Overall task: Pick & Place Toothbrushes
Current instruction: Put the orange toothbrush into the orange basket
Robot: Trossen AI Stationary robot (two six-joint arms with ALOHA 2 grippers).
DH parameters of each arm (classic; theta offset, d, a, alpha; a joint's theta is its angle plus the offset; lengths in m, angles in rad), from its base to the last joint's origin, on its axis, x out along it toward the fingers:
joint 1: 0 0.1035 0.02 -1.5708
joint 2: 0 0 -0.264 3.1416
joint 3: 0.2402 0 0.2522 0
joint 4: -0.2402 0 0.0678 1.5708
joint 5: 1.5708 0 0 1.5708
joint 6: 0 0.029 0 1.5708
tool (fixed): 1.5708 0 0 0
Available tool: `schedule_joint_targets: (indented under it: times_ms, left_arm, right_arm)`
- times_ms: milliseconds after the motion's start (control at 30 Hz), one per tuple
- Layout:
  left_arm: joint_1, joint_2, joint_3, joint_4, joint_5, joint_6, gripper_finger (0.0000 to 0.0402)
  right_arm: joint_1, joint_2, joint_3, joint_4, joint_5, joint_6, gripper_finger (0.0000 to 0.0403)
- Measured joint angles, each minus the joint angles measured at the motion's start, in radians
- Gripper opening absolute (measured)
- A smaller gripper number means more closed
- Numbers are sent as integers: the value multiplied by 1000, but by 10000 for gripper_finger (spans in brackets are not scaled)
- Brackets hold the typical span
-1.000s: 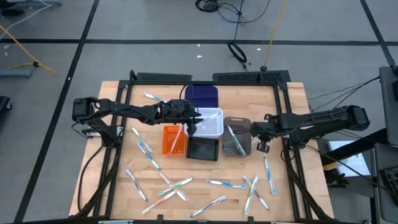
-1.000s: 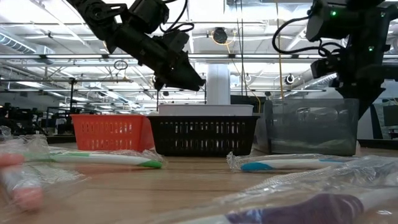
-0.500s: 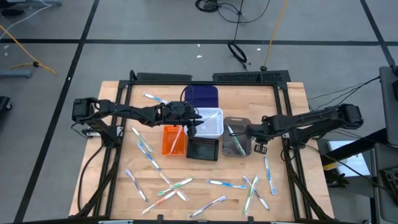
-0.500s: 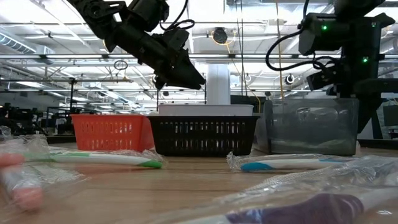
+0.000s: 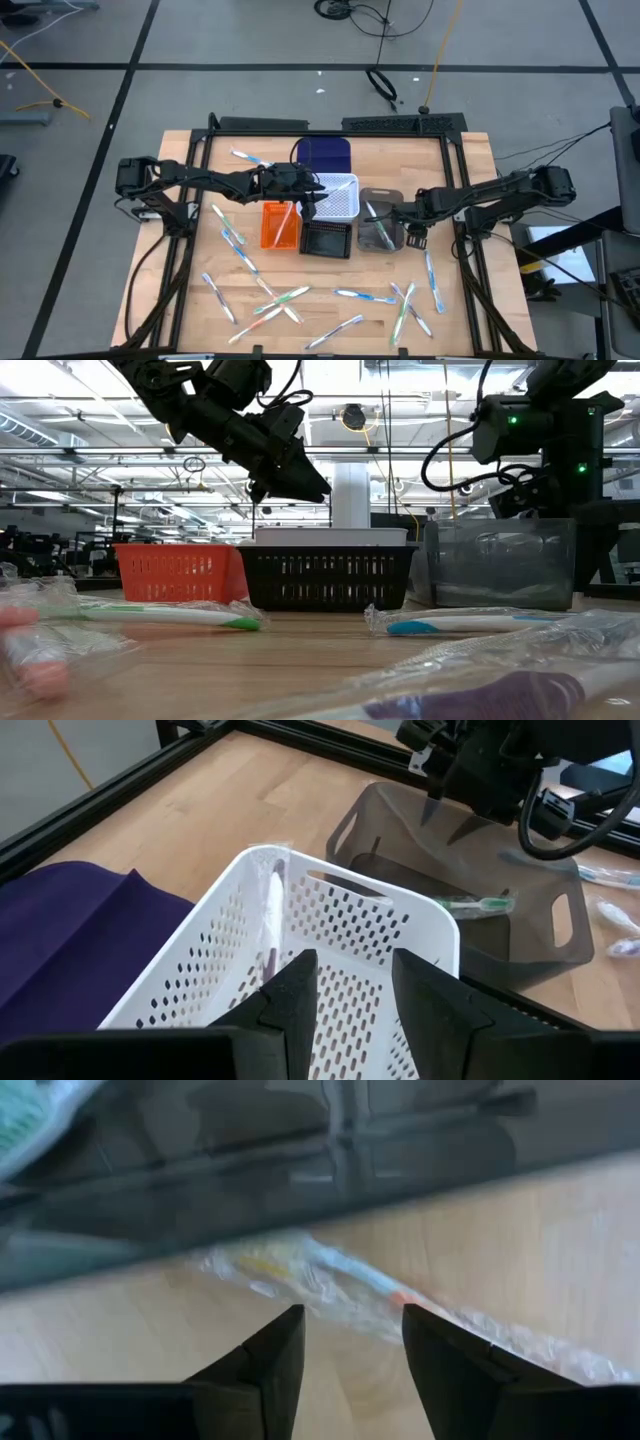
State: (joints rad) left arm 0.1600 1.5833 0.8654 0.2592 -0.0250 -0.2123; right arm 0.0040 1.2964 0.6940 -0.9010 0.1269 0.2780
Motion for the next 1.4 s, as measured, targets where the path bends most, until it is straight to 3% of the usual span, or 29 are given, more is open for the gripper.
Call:
schedule_joint_targets:
  times_ms: [433,767,1067,1400]
  left_arm:
    - [0,0,0,0,0,0,134]
    - [0,0,0,0,0,0,134]
    - [0,0,0,6,0,-1,134]
    - [0,0,0,63,0,-1,134]
  right_arm:
    - [0,65,0,69,-22,-24,139]
    - [0,92,-1,65,-53,-33,8]
    - [0,79,26,-100,-45,6,1]
    - [0,-40,158,-288,40,54,0]
